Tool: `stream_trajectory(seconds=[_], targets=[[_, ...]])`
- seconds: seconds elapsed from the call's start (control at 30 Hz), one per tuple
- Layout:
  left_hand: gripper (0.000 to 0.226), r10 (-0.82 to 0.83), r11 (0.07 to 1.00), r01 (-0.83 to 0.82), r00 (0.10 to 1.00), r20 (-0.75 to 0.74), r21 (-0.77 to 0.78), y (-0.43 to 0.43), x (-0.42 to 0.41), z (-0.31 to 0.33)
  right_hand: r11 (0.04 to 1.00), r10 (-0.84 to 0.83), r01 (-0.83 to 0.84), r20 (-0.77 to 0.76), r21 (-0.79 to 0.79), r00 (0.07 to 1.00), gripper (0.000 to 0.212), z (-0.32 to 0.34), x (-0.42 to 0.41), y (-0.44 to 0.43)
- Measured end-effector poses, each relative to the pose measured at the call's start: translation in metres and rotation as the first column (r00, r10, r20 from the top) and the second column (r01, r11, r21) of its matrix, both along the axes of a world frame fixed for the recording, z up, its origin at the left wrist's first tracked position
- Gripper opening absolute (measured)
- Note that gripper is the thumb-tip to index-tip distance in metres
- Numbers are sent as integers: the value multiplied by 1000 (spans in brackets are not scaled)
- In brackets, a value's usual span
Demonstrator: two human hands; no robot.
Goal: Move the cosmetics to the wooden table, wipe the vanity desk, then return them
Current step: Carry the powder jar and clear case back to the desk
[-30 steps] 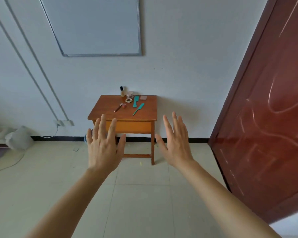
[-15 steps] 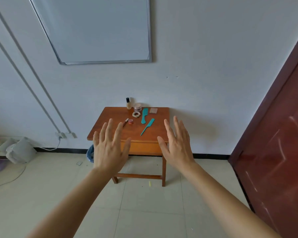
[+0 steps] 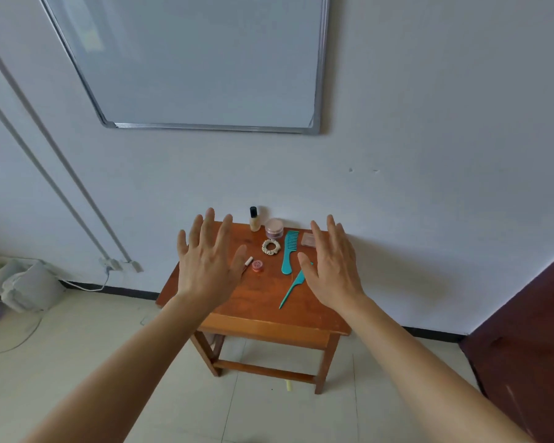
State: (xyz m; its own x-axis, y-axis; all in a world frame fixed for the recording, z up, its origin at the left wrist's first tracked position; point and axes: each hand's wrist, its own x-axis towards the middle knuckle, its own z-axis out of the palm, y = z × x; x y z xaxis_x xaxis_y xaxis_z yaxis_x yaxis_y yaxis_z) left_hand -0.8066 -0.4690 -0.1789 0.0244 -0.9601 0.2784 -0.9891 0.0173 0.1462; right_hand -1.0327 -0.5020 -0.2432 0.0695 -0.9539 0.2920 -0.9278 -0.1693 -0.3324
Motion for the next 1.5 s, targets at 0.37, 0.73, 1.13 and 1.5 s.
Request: stream_trajectory(seconds=[0.37,0.73,1.13,1.5], targets=[[71,-232,968,224,971,65,114,-204,45,-17,965,-248,250,-41,83,968,75,-13,31,-149],[63,-336,893,315,942,10,323,-314,33,-113,925,-245,267,-115,269,963,63,-78,14,-239],[60,-355,784,291,935,11,549,-388,-36,-219,818,7,55,-105,572,994,68,-190,-26,-317],[56,-230,852,240,970,-79,465,-397,-67,-268,846,78,11,-143,533,987,58,-235,-41,-303]])
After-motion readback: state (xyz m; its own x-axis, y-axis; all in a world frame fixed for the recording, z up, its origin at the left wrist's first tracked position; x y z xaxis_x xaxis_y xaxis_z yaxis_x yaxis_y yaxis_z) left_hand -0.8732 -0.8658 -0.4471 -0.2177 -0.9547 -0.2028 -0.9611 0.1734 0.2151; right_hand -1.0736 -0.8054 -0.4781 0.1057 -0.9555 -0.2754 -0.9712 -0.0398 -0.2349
